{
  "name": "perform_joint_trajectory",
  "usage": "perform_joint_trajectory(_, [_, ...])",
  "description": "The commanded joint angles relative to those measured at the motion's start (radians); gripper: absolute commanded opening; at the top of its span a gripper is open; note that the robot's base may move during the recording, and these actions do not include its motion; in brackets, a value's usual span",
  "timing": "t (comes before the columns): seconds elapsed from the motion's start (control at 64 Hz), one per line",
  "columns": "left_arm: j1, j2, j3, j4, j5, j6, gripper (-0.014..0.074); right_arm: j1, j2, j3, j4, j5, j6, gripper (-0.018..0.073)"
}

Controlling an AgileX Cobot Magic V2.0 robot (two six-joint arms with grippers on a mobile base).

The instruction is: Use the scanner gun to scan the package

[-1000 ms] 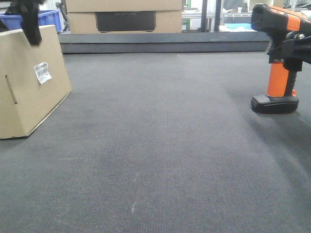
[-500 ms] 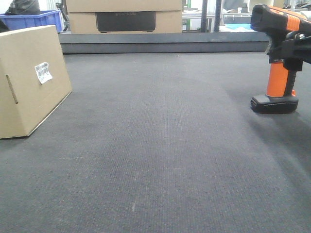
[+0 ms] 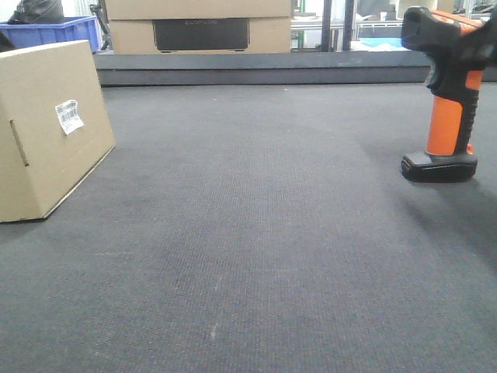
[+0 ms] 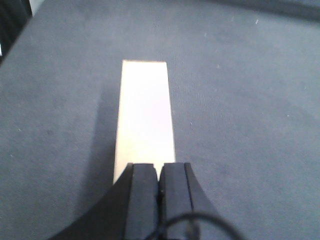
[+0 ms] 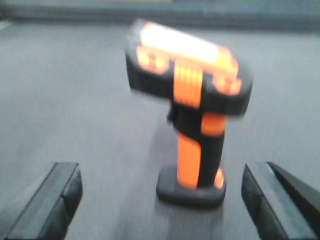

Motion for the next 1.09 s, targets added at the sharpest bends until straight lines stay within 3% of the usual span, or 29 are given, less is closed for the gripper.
perform_joint_trajectory(0.0, [0.026, -0.063, 0.081, 0.017, -0.102, -0.008, -0.0111, -0.021, -0.054, 0.004, 0.048, 0.004, -0.015, 0.0447])
perform_joint_trajectory(0.078, [0.054, -0.119, 0.163, 0.002, -0.192, -0.008, -0.0111, -0.061, -0.109, 0.004, 0.096, 0.054, -0.015, 0.0300])
perform_joint_trajectory(0.219, [0.119, -0.237, 0.314, -0.004, -0.362, -0.008, -0.0111, -0.169, -0.213, 0.004, 0.092, 0.162, -0.015, -0.0013])
perform_joint_trajectory(0.313, [0.157, -0.318, 0.423, -0.004, -0.472, -0.008, -0.0111, -0.241, -0.281, 0.004, 0.088, 0.227, -0.017, -0.0171])
perform_joint_trajectory(0.516, [0.176, -0.469, 0.536, -0.004, -0.438, -0.008, -0.0111, -0.363, -0.443, 0.004, 0.020, 0.482, -0.067, -0.0167])
perform_joint_trajectory(0.766, [0.176, -0.636, 0.596, -0.004, -0.339, -0.008, -0.0111, -0.368, -0.694, 0.061, -0.018, 0.577, -0.067, -0.0167])
perform_joint_trajectory(1.079, [0.176, -0.789, 0.659, -0.004, -0.341, -0.008, -0.0111, -0.368, -0.922, 0.085, -0.020, 0.635, -0.067, -0.0167])
